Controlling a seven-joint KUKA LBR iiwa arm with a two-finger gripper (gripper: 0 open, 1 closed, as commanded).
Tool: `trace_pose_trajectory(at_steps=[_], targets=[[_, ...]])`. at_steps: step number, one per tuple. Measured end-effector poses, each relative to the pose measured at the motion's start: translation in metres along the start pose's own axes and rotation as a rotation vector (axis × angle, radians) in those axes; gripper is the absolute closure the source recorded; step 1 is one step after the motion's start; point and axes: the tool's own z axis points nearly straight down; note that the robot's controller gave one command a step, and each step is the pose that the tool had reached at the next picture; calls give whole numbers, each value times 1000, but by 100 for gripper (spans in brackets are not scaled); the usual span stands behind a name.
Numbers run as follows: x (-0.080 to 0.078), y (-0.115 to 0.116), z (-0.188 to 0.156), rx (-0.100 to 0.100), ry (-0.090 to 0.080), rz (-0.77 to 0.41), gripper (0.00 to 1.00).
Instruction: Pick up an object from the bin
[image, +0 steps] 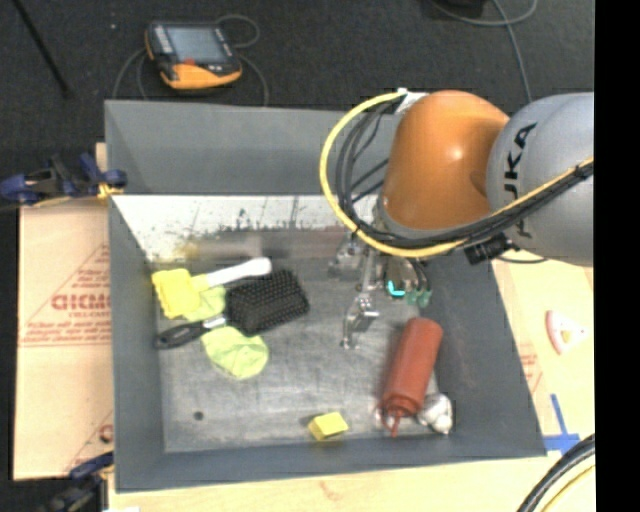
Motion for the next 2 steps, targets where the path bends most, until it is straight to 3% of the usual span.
trace_pose_trajectory(at_steps=[1,2], targets=[[-1,0,-5,-1,-8,1,0],[2,7,12,-2,-14,63,0]])
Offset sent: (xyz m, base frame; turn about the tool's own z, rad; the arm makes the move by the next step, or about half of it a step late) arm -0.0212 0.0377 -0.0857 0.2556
